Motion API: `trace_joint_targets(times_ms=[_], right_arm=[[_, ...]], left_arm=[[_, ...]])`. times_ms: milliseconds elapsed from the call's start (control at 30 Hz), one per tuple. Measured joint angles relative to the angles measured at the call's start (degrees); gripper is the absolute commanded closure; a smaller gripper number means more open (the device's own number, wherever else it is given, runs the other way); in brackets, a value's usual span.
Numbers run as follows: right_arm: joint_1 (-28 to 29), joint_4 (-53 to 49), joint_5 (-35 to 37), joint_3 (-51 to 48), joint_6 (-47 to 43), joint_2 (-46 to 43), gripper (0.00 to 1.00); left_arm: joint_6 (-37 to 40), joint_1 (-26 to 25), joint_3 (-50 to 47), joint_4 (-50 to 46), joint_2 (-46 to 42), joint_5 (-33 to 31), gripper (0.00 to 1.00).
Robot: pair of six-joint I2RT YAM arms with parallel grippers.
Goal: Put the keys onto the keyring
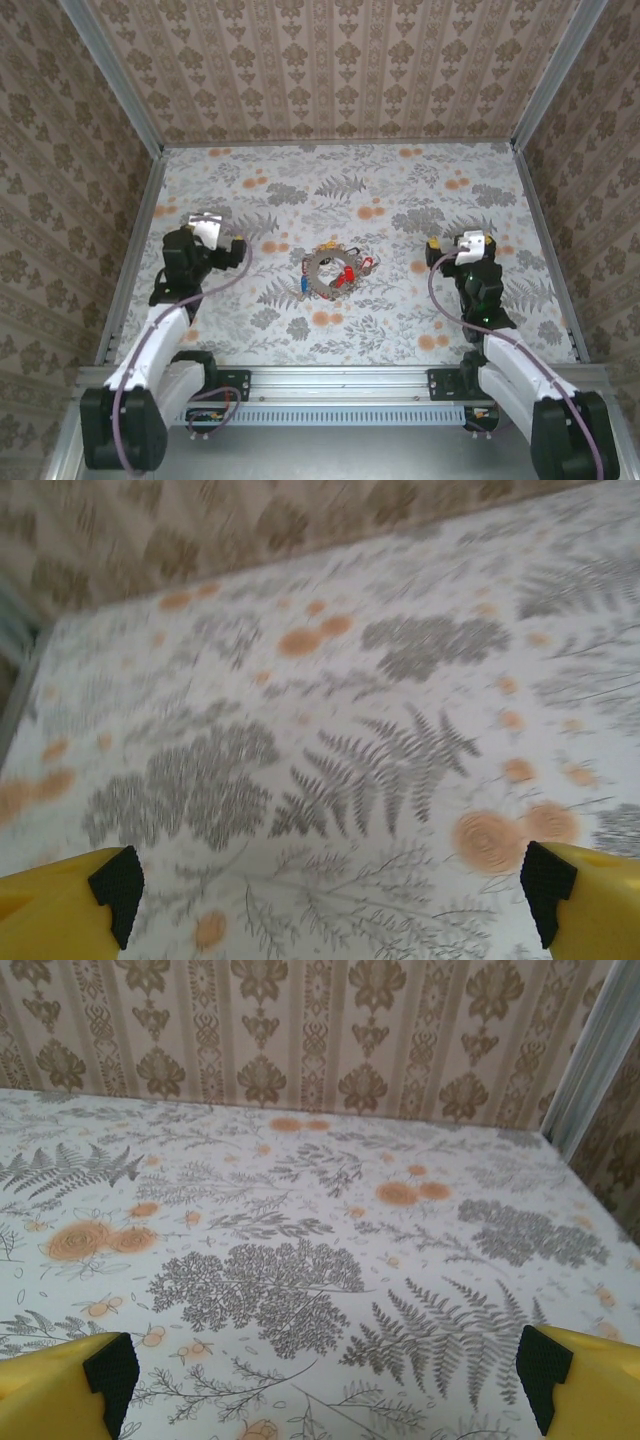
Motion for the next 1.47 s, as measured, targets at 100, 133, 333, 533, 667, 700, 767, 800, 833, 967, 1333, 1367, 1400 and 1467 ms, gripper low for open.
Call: trace_joint_targets(times_ms=[100,133,333,533,667,700,767,800,833,967,1333,1367,1400,1467], right_arm=[[-0.2,6.1,0.0,-0.3,1.4,6.8,0.00],[-0.3,8.3,0.0,-0.3,1.7,9.3,0.00],[-0.4,22.5,-0.3,0.2,2.1,28.2,0.00],[-0.5,29.1,0.1,4.4,1.7,41.4,0.00],[-0.3,25.7,2.2,9.7,2.0,40.9,0.01],[-0.3,24.3,3.2,11.3,2.4,40.9,0.00],[-0.5,22.5,4.4,13.4,3.3,40.8,0.00],[-0.7,21.8,4.8,13.8,3.5,40.8,0.00],[-0.8,21.3,5.0,14.0,3.7,40.7,0.00],[-1.0,18.8,6.0,14.0,4.4,40.7,0.00],[-1.8,16.5,5.9,14.4,5.0,40.7,0.00],[-2.0,16.4,5.9,14.5,5.0,40.7,0.00],[-2.3,16.2,5.9,14.5,5.0,40.7,0.00],[-2.3,16.0,5.9,14.5,5.0,40.7,0.00]], left_arm=[[-1.7,0.6,-2.1,4.9,6.5,-2.2,0.00],[-2.0,0.7,-2.7,6.8,8.6,-2.8,0.00],[-2.7,1.5,-3.8,17.7,18.6,-4.3,0.00],[-2.7,2.0,-2.0,26.7,26.0,-4.5,0.00],[-2.8,3.7,-1.6,34.2,32.5,-4.5,0.00],[-2.9,3.9,-1.6,34.6,33.8,-4.5,0.00],[-3.0,4.2,-1.6,35.1,34.6,-4.5,0.00],[-3.1,4.2,-1.6,35.3,34.7,-4.5,0.00],[-3.1,4.2,-1.6,35.8,34.7,-4.5,0.00],[-3.1,4.1,-1.6,37.1,34.7,-4.5,0.00],[-3.1,4.1,-1.6,38.1,34.7,-4.9,0.00],[-3.1,4.1,-1.6,38.1,34.7,-5.0,0.00],[-3.1,4.1,-1.6,38.1,34.7,-5.0,0.00],[-3.1,4.1,-1.6,38.1,34.7,-5.0,0.00]])
